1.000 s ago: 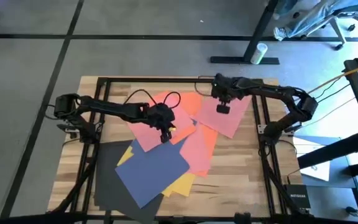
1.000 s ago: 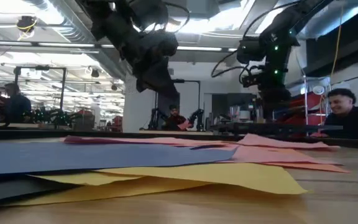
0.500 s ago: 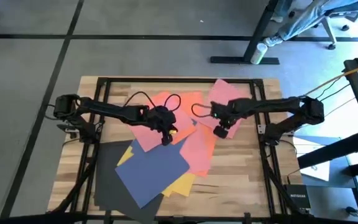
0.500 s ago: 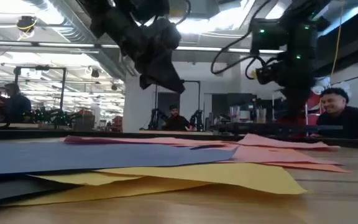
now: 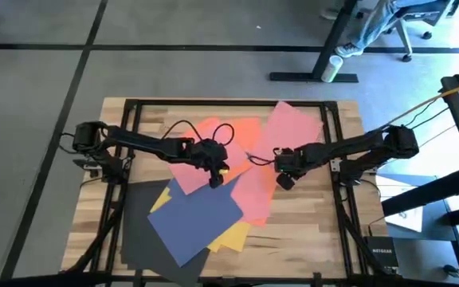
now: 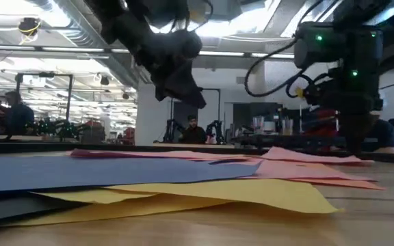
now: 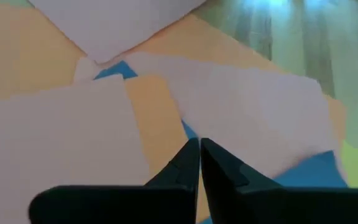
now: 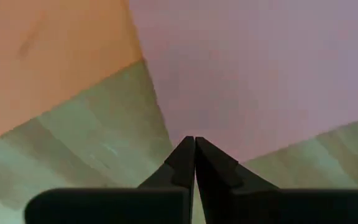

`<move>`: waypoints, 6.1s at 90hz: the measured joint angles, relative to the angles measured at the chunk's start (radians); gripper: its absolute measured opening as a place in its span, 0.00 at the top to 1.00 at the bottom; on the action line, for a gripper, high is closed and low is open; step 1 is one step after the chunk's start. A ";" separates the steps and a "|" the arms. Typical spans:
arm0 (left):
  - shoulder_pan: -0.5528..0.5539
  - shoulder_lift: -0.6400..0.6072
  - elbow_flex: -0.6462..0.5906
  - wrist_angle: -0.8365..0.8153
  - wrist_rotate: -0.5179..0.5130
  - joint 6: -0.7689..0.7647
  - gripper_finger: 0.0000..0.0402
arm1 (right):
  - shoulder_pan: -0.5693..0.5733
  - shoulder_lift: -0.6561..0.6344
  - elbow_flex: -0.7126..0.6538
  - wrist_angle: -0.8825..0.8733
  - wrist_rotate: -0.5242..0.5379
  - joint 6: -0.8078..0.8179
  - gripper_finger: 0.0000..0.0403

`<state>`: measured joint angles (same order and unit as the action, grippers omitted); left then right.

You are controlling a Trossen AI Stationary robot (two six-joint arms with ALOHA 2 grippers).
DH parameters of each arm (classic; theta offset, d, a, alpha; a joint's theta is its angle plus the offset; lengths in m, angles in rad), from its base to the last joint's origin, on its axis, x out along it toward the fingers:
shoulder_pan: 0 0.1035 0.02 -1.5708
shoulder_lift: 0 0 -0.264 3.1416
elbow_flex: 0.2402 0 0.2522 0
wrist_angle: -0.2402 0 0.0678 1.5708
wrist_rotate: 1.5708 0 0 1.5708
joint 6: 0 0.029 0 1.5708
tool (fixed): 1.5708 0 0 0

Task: Organize paper
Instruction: Put the pink paper to the top right of the table

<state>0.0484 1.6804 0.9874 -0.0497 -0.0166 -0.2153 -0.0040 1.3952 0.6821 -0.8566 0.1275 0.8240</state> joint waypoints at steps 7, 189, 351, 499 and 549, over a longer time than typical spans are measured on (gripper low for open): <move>0.002 0.038 0.000 0.033 0.002 0.004 1.00 | -0.002 0.000 -0.016 0.000 -0.001 0.015 1.00; 0.041 0.069 -0.002 -0.451 -0.075 0.014 1.00 | -0.003 -0.054 -0.054 0.209 0.072 -0.129 1.00; 0.034 -0.048 0.000 -0.380 -0.073 -0.005 1.00 | -0.002 -0.161 -0.073 -0.187 -0.227 -0.156 1.00; 0.021 -0.048 0.000 -0.380 -0.072 -0.034 1.00 | 0.024 -0.302 -0.085 0.102 0.174 -0.059 1.00; 0.022 -0.048 0.000 -0.380 -0.072 -0.046 1.00 | 0.024 -0.153 -0.085 0.213 0.142 -0.165 1.00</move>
<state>0.0699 1.6321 0.9878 -0.4296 -0.0890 -0.2610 0.0204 1.2421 0.5968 -0.6438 0.2694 0.6594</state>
